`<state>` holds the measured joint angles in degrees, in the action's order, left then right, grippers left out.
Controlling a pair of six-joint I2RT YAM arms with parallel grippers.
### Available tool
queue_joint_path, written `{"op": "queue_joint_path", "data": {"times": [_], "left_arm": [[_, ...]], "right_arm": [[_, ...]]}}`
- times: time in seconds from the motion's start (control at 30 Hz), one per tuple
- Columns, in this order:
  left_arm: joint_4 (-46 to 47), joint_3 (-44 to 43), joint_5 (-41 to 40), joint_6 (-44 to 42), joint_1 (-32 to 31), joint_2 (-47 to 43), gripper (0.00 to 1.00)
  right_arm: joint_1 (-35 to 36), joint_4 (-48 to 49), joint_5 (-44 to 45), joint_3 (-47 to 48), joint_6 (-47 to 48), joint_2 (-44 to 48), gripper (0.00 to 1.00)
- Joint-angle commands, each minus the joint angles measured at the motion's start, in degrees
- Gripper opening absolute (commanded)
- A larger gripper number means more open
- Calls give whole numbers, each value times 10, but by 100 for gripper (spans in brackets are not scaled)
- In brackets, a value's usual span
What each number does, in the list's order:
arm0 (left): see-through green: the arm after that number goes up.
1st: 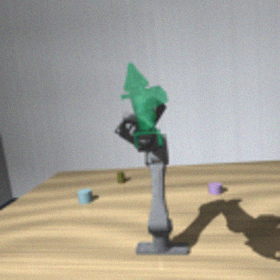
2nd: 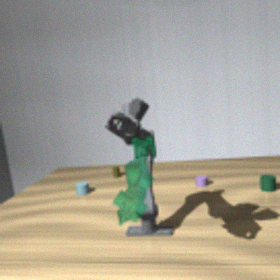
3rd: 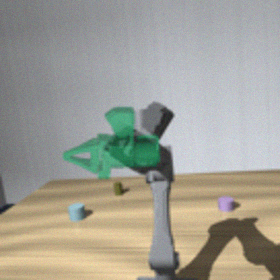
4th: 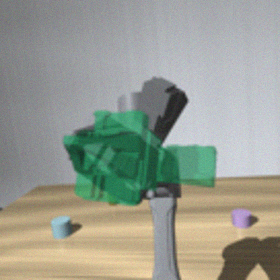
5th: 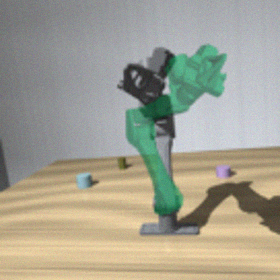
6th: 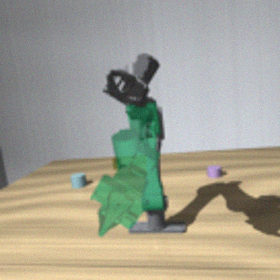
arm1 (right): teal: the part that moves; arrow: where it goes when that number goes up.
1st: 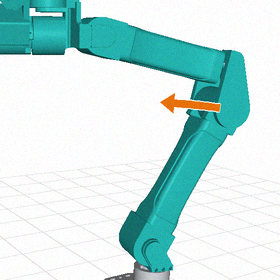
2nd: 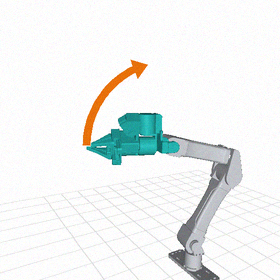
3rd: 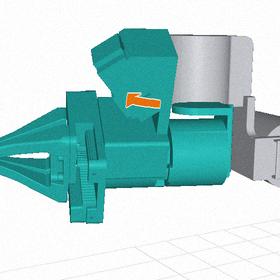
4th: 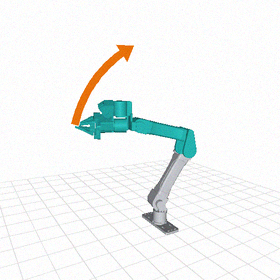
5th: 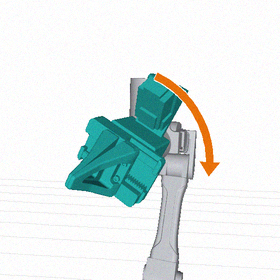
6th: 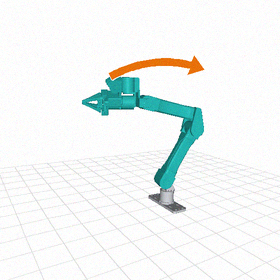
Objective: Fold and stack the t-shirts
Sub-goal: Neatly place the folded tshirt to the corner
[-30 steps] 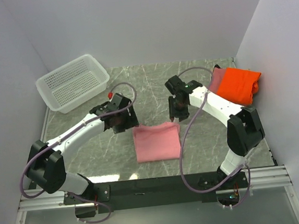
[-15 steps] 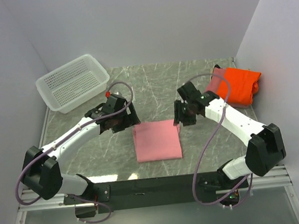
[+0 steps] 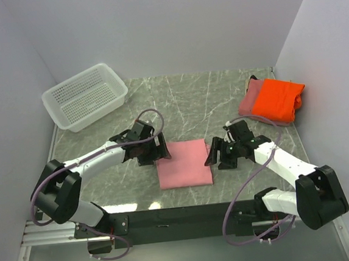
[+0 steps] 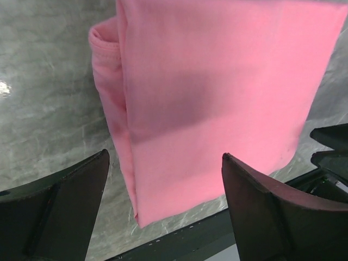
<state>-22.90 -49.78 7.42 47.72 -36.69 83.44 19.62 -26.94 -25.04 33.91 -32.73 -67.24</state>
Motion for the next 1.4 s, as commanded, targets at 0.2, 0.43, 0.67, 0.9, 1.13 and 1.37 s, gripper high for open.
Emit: {"op": "queue_joint_path", "data": {"times": [0.2,0.43,0.67,0.9,1.13,1.37], "left_arm": [[49,29,16,9,-9,36,89],[52,41,18,13,-18,63,88],[64,46,28,19,-30,74,87],[69,45,33,21,-34,79,86],[68,46,36,21,-36,77,85],[76,44,45,30,-41,76,84]], "right_arm": [[-36,166,-92,-43,30,-41,76],[-38,195,-83,-46,50,-118,76],[-13,217,-88,-42,43,-136,77],[82,269,-64,-28,-14,-179,77],[146,276,-19,22,-43,-244,68],[172,254,39,67,-73,-278,30]]}}
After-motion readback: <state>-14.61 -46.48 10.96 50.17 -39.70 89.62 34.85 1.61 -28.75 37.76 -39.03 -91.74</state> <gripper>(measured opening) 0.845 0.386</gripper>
